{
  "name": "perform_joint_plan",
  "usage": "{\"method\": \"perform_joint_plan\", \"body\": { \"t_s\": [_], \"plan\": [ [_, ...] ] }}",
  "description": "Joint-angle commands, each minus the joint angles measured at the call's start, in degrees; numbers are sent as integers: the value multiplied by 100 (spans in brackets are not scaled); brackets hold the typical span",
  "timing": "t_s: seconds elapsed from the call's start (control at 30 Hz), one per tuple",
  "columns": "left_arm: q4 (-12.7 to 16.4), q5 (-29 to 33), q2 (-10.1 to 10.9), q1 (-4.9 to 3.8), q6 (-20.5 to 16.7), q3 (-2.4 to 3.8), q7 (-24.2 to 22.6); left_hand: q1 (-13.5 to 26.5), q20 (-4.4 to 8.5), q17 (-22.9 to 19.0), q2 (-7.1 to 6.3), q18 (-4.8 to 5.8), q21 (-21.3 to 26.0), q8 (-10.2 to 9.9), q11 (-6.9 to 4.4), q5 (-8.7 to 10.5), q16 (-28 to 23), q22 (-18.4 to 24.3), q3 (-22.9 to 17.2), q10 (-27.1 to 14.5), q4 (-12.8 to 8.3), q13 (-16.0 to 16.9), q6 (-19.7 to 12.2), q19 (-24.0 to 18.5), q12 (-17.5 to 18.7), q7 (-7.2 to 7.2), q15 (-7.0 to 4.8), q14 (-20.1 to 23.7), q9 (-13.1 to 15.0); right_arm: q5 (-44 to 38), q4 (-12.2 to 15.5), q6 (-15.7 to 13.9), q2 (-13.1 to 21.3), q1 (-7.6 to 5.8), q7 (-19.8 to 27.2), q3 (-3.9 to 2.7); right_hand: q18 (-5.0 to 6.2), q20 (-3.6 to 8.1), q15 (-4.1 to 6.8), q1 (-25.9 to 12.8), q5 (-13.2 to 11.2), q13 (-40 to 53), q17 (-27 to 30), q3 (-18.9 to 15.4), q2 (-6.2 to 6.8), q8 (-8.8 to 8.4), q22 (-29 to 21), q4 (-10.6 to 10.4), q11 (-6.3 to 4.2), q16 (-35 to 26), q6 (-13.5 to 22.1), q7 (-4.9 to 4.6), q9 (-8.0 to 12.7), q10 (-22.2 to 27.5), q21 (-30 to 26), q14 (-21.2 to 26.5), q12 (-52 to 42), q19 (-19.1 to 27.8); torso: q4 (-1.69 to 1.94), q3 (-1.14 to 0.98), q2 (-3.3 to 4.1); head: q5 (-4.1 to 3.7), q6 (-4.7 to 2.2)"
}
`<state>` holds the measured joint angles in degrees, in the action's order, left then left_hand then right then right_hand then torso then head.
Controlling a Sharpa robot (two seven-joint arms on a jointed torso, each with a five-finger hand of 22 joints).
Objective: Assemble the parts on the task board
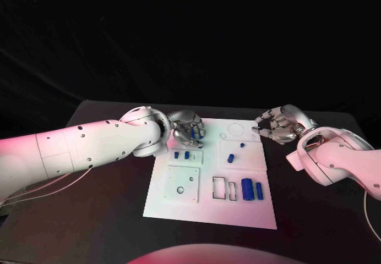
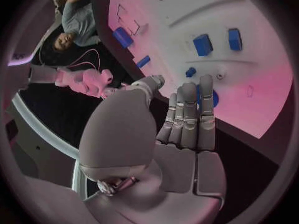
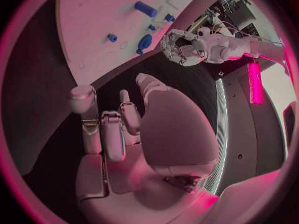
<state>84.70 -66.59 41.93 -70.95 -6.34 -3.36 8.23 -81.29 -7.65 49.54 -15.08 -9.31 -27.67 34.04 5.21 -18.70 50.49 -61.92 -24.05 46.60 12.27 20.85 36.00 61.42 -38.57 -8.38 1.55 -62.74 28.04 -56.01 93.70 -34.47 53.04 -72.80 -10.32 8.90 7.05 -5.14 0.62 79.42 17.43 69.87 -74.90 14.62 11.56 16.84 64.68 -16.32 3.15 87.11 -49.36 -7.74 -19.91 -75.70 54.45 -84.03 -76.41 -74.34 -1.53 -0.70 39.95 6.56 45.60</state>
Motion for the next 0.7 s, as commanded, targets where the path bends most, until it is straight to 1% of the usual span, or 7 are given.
{"method": "perform_joint_plan", "body": {
  "t_s": [0.03, 0.2, 0.23, 0.3, 0.43, 0.63, 0.7],
  "plan": [
    [-117, -1374, -110, 43, -215, -21, -784, -93, 7, -31, -21, -97, 26, -63, 47, 70, 75, -25, 8, -18, -65, -173, 65, 73, 162, 20, 16, -49, -116, -30, -8, 3, -4, 4, 68, 0, 69, 7, 34, -21, 33, -16, -751, 28, 28, 12, -16, 1, -1, -42, 35, -13, -5, 44, -35, -408, 33, 53, -2, -2, -2, 4, -10],
    [-331, -1980, -314, 102, -70, -46, -800, -97, 44, -30, -59, -106, -91, -202, 55, 153, 392, -158, 30, -137, -134, -472, 185, 263, 468, 98, -48, -210, -328, -41, -15, 14, -22, 4, 68, 0, 71, 6, 33, -23, 32, -29, -739, 31, 30, 12, -28, 0, 0, -48, 37, -15, -7, 55, -53, -405, 43, 62, -4, 1, 5, 2, -11],
    [-373, -2087, -354, 109, -43, -51, -793, -79, 121, 183, -60, -84, -331, -363, 3, 348, 765, -330, 42, -187, -151, -591, 267, 434, 584, 205, -154, -410, -468, -43, -16, 14, -25, 4, 67, 0, 71, 6, 33, -23, 32, -29, -739, 31, 30, 12, -28, 0, 0, -48, 37, -15, -7, 55, -53, -405, 43, 62, -7, 0, 7, 5, -14],
    [-440, -2251, -418, 117, 7, -60, -775, -112, 198, 569, -63, 13, -1063, -485, -96, 406, 1291, -725, 26, -113, -205, -684, 401, 747, 625, 242, -211, -735, -583, -43, -15, 15, -31, 4, 64, 0, 71, 6, 33, -23, 32, -29, -739, 31, 30, 12, -28, 0, 0, -48, 37, -15, -7, 55, -53, -405, 43, 62, -9, -1, 7, 4, -10],
    [-568, -2515, -536, 128, 95, -74, -699, -99, 233, 730, -74, 92, -1574, -640, -119, 445, 1614, -1042, 20, -78, -249, -801, 557, 931, 696, 235, -241, -887, -705, -29, -10, 13, -34, 5, 59, 0, 69, 6, 33, -24, 33, -19, -745, 32, 30, 13, -20, -1, 0, -46, 37, -15, -7, 49, -44, -406, 36, 58, -12, -6, 11, 0, -7],
    [-698, -2708, -637, 136, 221, -82, -578, -83, 252, 916, -58, 169, -2081, -732, -124, 405, 1932, -1339, -17, 49, -289, -894, 779, 1126, 713, 177, -258, -1094, -784, -34, -2, 0, -31, 4, 39, 0, 69, 6, 33, -24, 33, -19, -745, 32, 30, 13, -20, -1, 0, -46, 37, -15, -7, 49, -44, -406, 36, 58, -22, -9, 17, -5, -6],
    [-726, -2749, -660, 137, 237, -83, -534, -78, 255, 986, -55, 191, -2224, -763, -126, 387, 2035, -1424, -41, 111, -300, -924, 861, 1177, 719, 180, -262, -1160, -807, -37, -1, -6, -29, 4, 30, 0, 69, 6, 33, -24, 33, -19, -745, 32, 30, 13, -20, -1, 0, -46, 37, -15, -7, 49, -44, -406, 36, 58, -13, -8, 11, -16, 3]
  ]
}}
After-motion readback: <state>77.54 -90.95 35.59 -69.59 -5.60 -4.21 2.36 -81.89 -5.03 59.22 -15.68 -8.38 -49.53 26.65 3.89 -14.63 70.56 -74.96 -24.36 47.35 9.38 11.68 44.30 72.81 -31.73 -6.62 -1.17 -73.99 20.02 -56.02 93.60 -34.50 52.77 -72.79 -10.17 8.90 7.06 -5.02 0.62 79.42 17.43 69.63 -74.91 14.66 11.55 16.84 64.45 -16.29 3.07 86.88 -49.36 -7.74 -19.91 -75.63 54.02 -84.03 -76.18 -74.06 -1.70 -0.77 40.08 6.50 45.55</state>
